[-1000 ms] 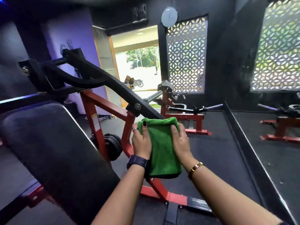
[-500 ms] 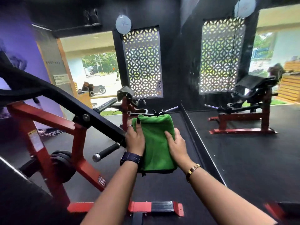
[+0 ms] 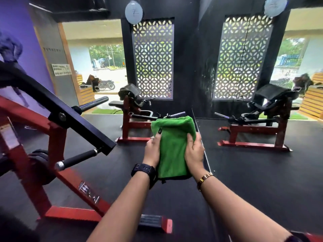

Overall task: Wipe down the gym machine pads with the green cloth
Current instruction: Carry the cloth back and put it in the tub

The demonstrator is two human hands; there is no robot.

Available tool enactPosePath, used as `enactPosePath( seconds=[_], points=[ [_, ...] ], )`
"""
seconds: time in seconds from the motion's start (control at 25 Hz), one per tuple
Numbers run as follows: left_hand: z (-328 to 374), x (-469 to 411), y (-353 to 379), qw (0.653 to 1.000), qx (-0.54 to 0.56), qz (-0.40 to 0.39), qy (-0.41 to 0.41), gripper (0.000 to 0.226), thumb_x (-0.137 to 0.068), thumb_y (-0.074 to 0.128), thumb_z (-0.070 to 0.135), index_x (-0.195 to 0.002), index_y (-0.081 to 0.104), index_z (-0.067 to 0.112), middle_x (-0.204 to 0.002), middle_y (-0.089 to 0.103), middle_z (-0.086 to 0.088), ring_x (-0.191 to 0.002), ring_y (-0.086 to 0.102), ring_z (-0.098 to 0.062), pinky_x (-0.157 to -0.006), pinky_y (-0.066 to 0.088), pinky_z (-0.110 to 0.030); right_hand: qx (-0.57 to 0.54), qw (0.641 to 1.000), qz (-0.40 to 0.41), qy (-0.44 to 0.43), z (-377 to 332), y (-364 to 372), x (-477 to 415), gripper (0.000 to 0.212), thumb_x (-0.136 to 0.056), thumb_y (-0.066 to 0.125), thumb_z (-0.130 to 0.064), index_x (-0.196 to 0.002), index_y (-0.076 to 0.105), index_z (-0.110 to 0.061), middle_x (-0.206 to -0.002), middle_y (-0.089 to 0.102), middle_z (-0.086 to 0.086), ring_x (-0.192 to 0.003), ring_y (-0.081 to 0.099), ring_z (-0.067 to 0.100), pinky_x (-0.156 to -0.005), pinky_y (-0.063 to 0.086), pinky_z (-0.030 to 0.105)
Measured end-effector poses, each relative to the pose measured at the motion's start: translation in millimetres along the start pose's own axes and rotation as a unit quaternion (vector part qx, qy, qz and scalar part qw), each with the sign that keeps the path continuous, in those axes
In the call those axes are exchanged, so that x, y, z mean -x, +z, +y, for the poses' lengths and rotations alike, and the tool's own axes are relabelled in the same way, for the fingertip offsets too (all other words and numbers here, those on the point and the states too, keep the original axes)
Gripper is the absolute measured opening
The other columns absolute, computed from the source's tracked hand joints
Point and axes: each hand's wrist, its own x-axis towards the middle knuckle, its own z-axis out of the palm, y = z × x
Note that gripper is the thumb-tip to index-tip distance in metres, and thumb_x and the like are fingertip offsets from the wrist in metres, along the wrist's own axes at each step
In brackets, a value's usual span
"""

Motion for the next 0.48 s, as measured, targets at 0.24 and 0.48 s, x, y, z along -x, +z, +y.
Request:
enactPosePath(
  seconds=[0.24, 0.48],
  points=[
    [-14.5, -10.9, 48.8, 0.995, -0.051, 0.086, -0.016, 0.046, -0.096, 0.040, 0.041, -0.124, 0.054, 0.007, -0.119, 0.060, -0.013, -0.112, 0.053, -0.027, -0.087, 0.038, -0.026, 0.022, 0.999, -0.025, 0.026, 46.7, -5.7, -29.4, 0.025, -0.098, 0.045, -0.027, -0.106, 0.051, -0.004, -0.071, 0.053, -0.011, -0.074, 0.054, 0.023, -0.063, 0.035, 0.031],
    [-48.6, -81.5, 64.9, 0.975, -0.124, 0.164, 0.089, 0.060, -0.087, 0.027, 0.045, -0.125, 0.052, 0.004, -0.118, 0.061, -0.020, -0.109, 0.056, -0.034, -0.088, 0.042, -0.036, 0.069, 0.997, -0.042, 0.010, 93.7, 36.7, -75.7, 0.031, -0.099, 0.041, -0.030, -0.120, 0.046, -0.009, -0.096, 0.066, 0.009, -0.084, 0.061, 0.027, -0.068, 0.037, 0.030]
  ],
)
